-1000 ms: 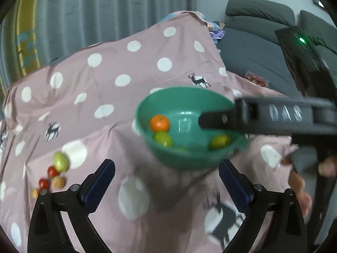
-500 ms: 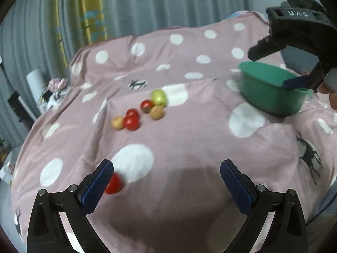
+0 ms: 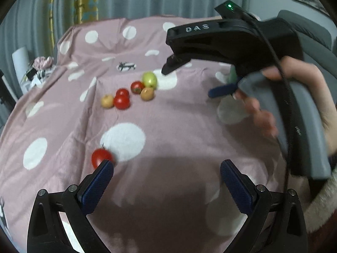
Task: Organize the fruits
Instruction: 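Move the open right gripper back to the remaining fruits, then close the right gripper around the last green fruit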
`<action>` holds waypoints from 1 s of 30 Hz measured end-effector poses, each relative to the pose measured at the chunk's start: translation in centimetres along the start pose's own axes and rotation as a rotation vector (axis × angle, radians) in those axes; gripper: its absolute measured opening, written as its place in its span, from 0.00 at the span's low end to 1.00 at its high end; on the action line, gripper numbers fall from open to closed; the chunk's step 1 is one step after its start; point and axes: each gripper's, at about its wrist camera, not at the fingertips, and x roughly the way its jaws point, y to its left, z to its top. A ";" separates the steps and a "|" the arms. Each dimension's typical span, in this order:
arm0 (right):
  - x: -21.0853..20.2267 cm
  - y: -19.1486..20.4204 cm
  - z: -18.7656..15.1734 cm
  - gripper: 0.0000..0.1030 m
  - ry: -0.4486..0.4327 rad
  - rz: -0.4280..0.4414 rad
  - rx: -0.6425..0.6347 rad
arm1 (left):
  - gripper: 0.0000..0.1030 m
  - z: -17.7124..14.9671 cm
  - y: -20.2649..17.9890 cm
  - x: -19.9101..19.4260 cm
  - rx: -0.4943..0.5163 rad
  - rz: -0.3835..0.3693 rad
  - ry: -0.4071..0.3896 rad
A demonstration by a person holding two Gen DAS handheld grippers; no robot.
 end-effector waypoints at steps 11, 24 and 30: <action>5.6 2.3 4.8 0.63 0.019 -0.021 0.025 | 0.98 0.2 3.0 -0.7 -0.043 0.014 0.021; 7.2 2.1 5.8 0.38 -0.012 -0.053 0.011 | 0.98 -0.6 3.4 -1.9 -0.012 0.079 -0.005; 4.2 1.3 2.7 0.36 0.040 -0.009 0.014 | 0.98 -0.7 3.0 -1.5 0.029 0.143 -0.044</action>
